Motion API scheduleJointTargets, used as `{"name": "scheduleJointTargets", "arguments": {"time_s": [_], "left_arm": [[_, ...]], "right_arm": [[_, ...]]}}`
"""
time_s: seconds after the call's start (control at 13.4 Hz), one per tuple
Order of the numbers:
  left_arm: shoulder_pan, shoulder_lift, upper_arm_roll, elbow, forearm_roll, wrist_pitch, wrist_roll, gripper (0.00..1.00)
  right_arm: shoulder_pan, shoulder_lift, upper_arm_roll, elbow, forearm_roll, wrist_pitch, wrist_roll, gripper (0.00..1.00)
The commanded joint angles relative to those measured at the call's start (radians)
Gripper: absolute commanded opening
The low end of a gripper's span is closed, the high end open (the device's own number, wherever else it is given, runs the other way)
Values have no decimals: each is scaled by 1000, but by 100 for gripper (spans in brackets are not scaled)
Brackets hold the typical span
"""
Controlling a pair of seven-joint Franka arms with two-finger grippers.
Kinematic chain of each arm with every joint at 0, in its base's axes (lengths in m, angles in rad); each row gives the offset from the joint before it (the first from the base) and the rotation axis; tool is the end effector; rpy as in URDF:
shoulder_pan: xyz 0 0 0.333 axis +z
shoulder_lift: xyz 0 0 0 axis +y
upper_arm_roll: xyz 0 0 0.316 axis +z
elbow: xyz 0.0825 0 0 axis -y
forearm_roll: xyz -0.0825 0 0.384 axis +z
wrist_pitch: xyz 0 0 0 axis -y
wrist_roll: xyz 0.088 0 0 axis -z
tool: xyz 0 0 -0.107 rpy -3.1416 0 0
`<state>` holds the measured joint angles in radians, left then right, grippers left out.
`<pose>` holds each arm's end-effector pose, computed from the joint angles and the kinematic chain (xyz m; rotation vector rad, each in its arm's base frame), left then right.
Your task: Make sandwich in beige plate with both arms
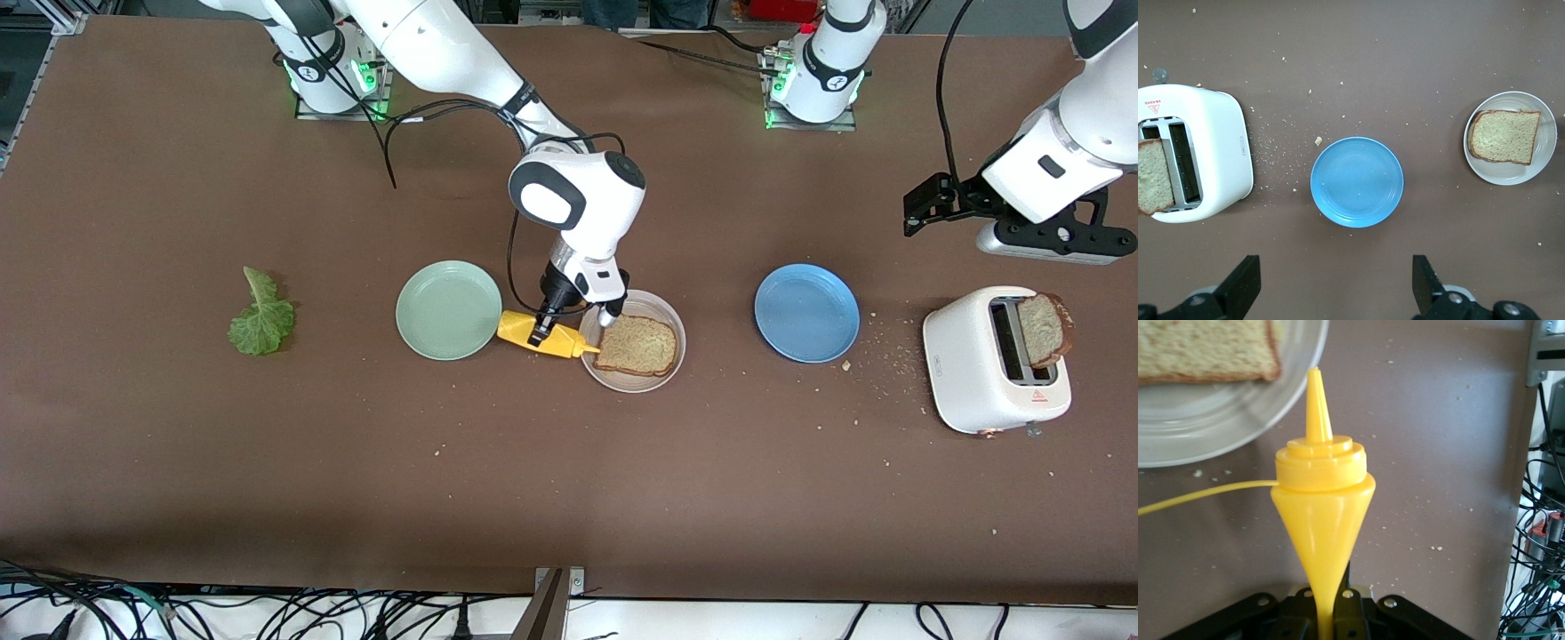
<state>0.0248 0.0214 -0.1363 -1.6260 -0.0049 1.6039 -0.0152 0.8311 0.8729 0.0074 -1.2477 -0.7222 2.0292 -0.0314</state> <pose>0.5582 -0.0622 0.5894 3.1322 -0.1506 -0.0685 0.5311 0.5322 0.2399 2.0640 1.4555 0.2157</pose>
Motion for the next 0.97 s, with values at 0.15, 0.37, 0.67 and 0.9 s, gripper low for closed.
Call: {"name": "scheduleJointTargets", "arguments": {"time_s": [0.15,0.37,0.67,0.9], "left_arm": [[4,5,-5,15,-1,-18,-9,100],[4,3,-5,15,-1,-18,-8,100],[4,3,-5,15,-1,-18,-8,100],[4,3,-5,15,-1,-18,-8,100]], "right_arm": [[-148,-122,5,39,267,-23,-241,0],[-259,-193,5,30,465,-58,-431,0],[-432,-253,5,28,731,-168,-703,0],[-576,-256,5,13,941,-245,-957,0]]}}
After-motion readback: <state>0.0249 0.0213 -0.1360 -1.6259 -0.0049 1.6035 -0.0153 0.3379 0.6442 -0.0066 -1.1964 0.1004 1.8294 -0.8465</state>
